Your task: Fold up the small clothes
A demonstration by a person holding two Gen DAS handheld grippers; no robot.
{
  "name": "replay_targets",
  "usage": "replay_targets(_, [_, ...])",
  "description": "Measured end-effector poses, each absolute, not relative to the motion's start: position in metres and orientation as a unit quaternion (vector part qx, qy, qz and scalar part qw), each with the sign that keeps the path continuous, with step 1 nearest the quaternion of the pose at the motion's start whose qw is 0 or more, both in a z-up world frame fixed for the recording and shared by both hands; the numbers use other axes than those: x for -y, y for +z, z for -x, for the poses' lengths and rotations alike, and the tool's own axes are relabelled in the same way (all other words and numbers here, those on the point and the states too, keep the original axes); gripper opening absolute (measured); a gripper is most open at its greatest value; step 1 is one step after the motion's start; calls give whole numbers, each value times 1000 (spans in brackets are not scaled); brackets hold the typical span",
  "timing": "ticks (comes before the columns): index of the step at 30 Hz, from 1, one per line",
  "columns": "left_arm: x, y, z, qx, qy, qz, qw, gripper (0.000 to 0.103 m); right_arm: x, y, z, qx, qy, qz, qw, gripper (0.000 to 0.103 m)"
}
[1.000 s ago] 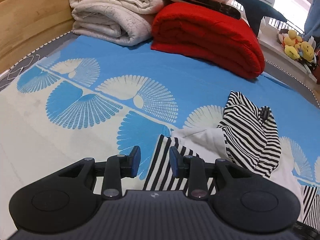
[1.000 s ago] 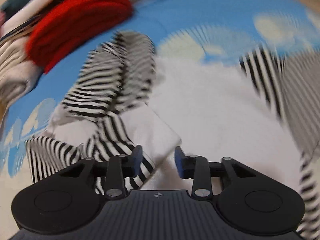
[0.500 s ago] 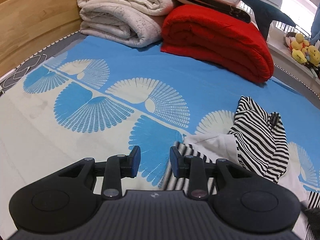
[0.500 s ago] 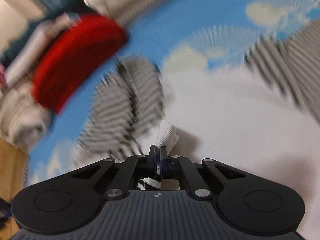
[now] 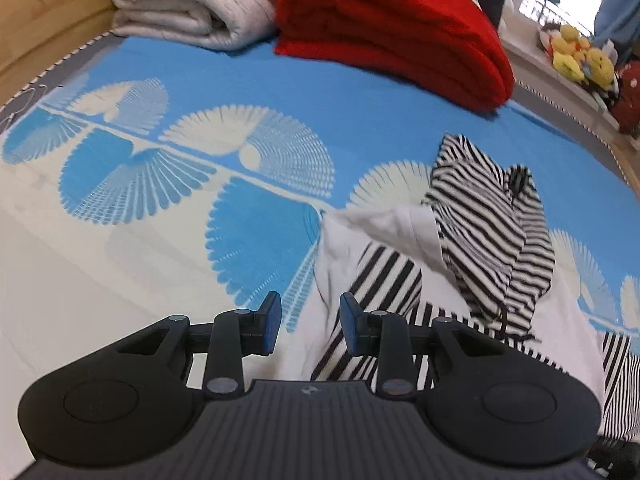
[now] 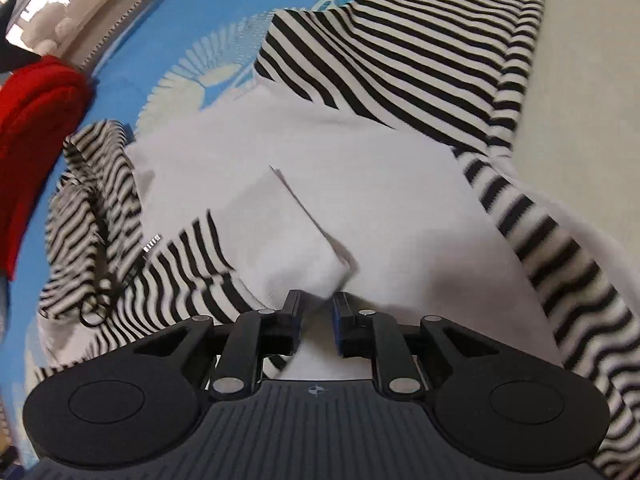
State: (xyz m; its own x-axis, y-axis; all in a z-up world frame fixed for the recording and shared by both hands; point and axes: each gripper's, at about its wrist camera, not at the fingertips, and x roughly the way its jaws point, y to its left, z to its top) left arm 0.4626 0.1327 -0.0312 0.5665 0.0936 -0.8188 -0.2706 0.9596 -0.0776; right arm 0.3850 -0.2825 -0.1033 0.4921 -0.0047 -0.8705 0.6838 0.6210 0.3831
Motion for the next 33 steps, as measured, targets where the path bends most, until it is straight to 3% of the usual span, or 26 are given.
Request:
replay_targets(5, [-137, -46, -469, -462, 97, 121, 873, 37, 280, -109, -388, -453, -211, -365, 785, 20])
replay_targets(6, [-140, -49, -470, -464, 91, 142, 870, 37, 278, -108, -388, -455, -210, -354, 790, 4])
replay_targets(7, [-142, -52, -472, -465, 87, 162, 866, 37, 275, -105, -390, -449, -214, -342, 797, 3])
replay_targets(13, [-138, -62, -482, -466, 87, 176, 863, 40, 273, -57, -371, -348, -232, -312, 853, 2])
replay_targets(16, [-129, -69, -487, -470, 80, 169, 862, 40, 290, -85, -381, -433, -262, -308, 805, 4])
replay_targets(18, [-122, -74, -490, -469, 69, 170, 864, 39, 299, -95, -377, -458, -301, -305, 779, 10])
replay_targets(21, [-112, -83, -492, -464, 35, 176, 868, 33, 293, -71, -375, -405, -290, -258, 828, 12])
replay_targets(22, [-109, -87, -493, -464, 28, 175, 868, 26, 289, -59, -375, -377, -270, -244, 851, 16])
replay_targets(24, [-106, -101, -496, -479, 30, 169, 861, 25, 287, -48, -378, -348, -227, -241, 877, 41])
replay_targets(26, [-105, -120, -499, -513, 67, 147, 843, 23, 294, -57, -388, -384, -179, -264, 866, 52])
replay_targets(29, [-111, -129, -499, -527, 105, 143, 831, 16, 305, -93, -404, -495, -149, -284, 808, 51])
replay_targets(33, [-100, -105, -497, -494, 110, 127, 853, 16, 309, -95, -403, -504, -156, -265, 807, 52])
